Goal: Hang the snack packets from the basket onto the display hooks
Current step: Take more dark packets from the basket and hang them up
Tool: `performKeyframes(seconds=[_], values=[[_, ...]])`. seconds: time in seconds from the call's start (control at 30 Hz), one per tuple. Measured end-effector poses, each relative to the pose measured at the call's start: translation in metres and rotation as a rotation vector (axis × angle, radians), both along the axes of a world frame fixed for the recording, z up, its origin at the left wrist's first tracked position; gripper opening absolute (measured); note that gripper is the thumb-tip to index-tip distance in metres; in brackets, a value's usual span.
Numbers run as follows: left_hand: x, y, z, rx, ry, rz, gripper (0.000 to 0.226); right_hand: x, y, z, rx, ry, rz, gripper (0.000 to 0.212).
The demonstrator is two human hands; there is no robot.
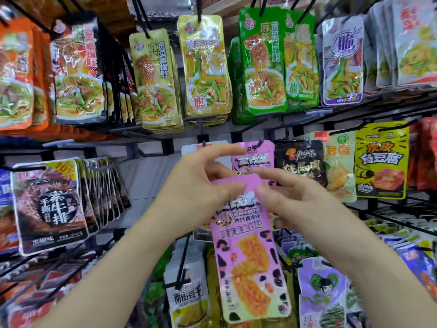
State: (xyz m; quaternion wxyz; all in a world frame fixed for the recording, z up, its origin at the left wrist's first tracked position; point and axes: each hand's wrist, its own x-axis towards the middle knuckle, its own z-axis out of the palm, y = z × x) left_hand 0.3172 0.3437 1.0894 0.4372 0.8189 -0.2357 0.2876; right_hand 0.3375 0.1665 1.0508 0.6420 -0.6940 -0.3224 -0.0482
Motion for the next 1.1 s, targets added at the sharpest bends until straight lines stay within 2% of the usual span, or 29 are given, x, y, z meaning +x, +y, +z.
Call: performKeyframes(seconds=[0.07,0.17,0.27,0.33,0.4,0.47,0.57,0.67,0.8,1.1], values=[[-0.003,-0.004,-0.005,-0.186,0.034,-0.058,0.038,-0.004,0.007,-0.009,0.095,-0.031,0.076,0.040],[-0.001,-0.006,-0.014,-0.479,0.165,-0.146,0.026,-0.006,0.013,-0.015,0.290,-0.096,-0.011,0.042],[0.001,-0.005,-0.021,-0.553,0.301,-0.222,0.023,-0.005,0.015,-0.020,0.316,-0.256,-0.138,0.044],[0.002,-0.007,-0.022,-0.549,0.315,-0.229,0.023,-0.004,0.016,-0.022,0.256,-0.341,-0.225,0.040],[0.004,-0.012,-0.020,-0.515,0.241,-0.155,0.012,-0.002,0.016,-0.020,0.201,-0.388,-0.282,0.031],[0.007,-0.019,-0.014,-0.439,0.099,-0.058,0.005,-0.001,0.015,-0.012,0.201,-0.421,-0.333,0.024],[0.011,-0.030,-0.004,-0.312,-0.160,0.012,0.018,0.004,0.014,0.003,0.253,-0.470,-0.409,0.026],[0.020,-0.035,0.003,-0.195,-0.302,0.081,0.020,0.014,0.014,0.014,0.255,-0.487,-0.460,0.025],[0.030,-0.036,0.004,-0.110,-0.296,0.182,0.020,0.023,0.015,0.016,0.219,-0.440,-0.484,0.030],[0.031,-0.037,0.008,-0.017,-0.320,0.263,0.025,0.028,0.013,0.021,0.211,-0.367,-0.478,0.036]])
